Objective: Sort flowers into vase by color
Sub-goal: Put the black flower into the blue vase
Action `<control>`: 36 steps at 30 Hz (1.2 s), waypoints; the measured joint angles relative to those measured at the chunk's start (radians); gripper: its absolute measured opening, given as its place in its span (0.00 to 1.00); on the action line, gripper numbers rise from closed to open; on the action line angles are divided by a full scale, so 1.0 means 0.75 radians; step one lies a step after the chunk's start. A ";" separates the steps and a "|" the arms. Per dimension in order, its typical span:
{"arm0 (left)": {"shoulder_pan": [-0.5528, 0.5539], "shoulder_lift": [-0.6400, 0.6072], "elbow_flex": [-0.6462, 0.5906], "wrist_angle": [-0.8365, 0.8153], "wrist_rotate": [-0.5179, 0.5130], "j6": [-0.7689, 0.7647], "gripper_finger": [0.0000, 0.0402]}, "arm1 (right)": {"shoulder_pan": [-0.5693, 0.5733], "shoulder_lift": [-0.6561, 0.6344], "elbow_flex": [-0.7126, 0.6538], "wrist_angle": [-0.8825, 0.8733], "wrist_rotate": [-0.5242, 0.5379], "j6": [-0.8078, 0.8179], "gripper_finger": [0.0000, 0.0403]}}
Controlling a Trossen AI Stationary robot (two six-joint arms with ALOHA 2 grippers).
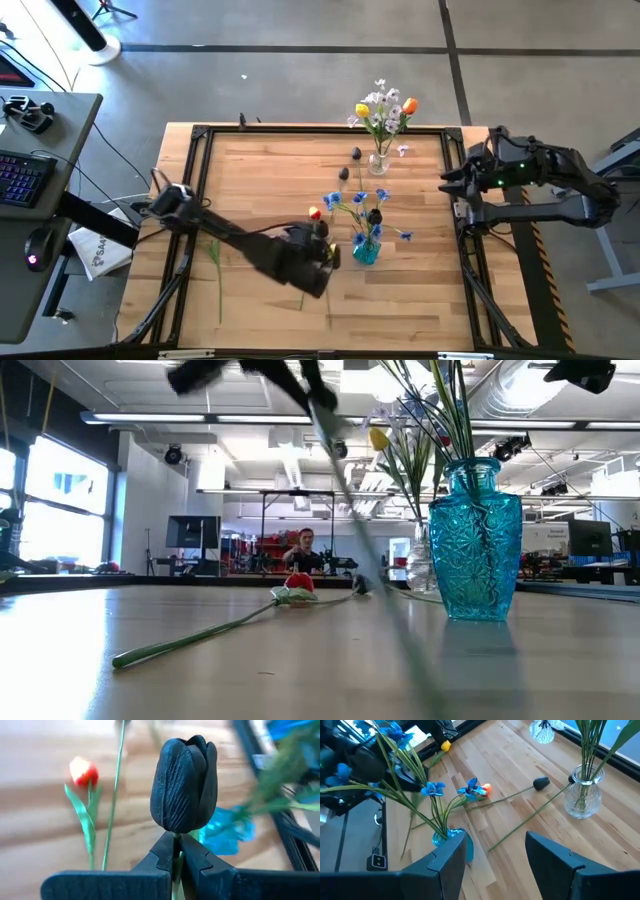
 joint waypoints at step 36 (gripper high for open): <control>-0.087 -0.190 -0.015 1.573 0.480 2.838 0.00 | 0.000 -0.009 0.000 0.541 0.229 0.283 0.49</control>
